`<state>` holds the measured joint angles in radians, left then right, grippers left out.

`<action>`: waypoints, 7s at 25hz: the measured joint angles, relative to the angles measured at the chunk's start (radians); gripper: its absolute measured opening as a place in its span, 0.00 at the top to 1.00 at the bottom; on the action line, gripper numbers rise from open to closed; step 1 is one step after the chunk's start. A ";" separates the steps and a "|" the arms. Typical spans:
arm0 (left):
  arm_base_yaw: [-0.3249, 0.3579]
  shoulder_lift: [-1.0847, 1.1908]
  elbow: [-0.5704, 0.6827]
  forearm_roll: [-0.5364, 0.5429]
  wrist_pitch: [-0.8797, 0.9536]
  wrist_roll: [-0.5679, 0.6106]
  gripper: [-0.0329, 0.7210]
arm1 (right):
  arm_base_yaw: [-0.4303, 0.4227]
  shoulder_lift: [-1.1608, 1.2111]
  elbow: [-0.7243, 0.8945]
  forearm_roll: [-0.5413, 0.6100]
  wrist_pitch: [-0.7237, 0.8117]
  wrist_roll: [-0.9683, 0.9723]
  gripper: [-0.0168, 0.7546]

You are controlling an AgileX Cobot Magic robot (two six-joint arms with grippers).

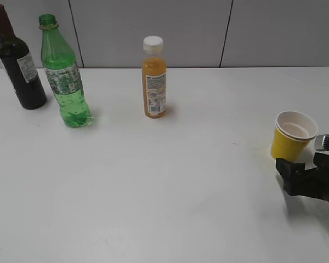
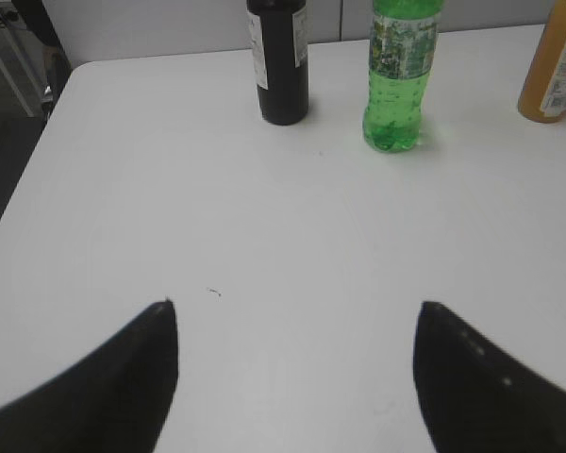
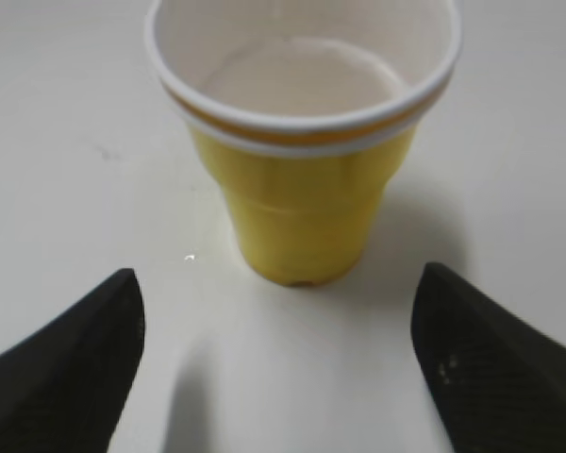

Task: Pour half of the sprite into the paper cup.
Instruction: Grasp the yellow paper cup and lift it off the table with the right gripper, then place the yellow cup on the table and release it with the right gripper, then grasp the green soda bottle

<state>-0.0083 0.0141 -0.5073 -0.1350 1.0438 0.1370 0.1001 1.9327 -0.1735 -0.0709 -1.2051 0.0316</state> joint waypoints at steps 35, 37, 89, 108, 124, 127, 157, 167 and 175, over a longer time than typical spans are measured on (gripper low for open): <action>0.000 0.000 0.000 0.000 0.000 0.000 0.17 | 0.000 0.249 -0.241 0.043 -0.057 0.003 0.15; 0.000 0.000 0.000 0.000 0.000 0.000 0.17 | 0.000 0.263 -0.248 0.042 -0.069 0.004 0.16; 0.000 0.000 0.000 0.000 0.000 0.000 0.17 | 0.012 0.046 -0.299 -0.820 -0.013 0.093 0.40; 0.000 0.000 0.000 0.000 0.000 0.000 0.17 | 0.258 0.282 -0.681 -1.088 -0.013 0.255 0.40; 0.000 0.000 0.000 0.000 0.000 0.000 0.17 | 0.278 0.393 -0.799 -1.128 0.055 0.281 0.40; 0.000 0.000 0.000 0.000 0.000 0.000 0.17 | 0.278 0.405 -0.799 -1.131 0.055 0.282 0.40; 0.000 0.000 0.000 0.000 0.000 0.000 0.17 | 0.150 0.319 -0.605 -1.111 0.091 0.199 0.12; 0.000 0.000 0.000 0.000 0.000 0.000 0.17 | 0.001 0.127 -0.429 -0.895 0.094 0.138 0.17; 0.000 0.000 0.000 0.000 0.000 0.000 0.17 | -0.043 -0.038 -0.408 -0.522 0.147 0.097 0.20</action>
<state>-0.0083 0.0141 -0.5073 -0.1350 1.0438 0.1370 0.0575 1.8945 -0.5813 -0.5931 -1.0584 0.1282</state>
